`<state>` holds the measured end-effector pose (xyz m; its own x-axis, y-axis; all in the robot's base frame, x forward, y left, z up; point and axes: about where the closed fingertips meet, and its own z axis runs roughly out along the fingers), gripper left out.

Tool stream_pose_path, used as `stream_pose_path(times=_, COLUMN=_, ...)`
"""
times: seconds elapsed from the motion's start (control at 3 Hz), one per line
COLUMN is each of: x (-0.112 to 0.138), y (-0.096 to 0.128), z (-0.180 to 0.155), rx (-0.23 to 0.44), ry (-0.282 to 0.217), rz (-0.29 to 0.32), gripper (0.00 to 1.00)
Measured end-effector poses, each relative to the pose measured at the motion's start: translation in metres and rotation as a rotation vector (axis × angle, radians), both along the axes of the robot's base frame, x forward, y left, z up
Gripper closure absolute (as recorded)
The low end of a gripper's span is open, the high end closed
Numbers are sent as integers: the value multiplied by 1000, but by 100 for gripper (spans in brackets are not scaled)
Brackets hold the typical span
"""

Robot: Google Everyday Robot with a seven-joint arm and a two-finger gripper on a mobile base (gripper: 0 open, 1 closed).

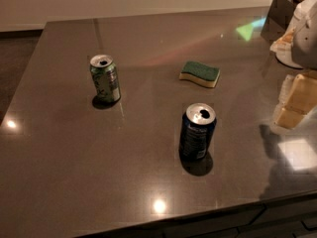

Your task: Pick green can

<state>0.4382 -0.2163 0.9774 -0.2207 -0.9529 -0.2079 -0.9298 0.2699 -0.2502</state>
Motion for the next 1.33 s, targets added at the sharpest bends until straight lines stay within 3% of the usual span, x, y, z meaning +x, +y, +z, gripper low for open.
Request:
stream_pose_path(times=0.67, x=8, y=12, z=4, rx=27, ry=-13, rz=26, gripper=0)
stream_pose_path(times=1.33, x=39, y=73, z=5, rx=153, ry=-38, rz=108, gripper=0)
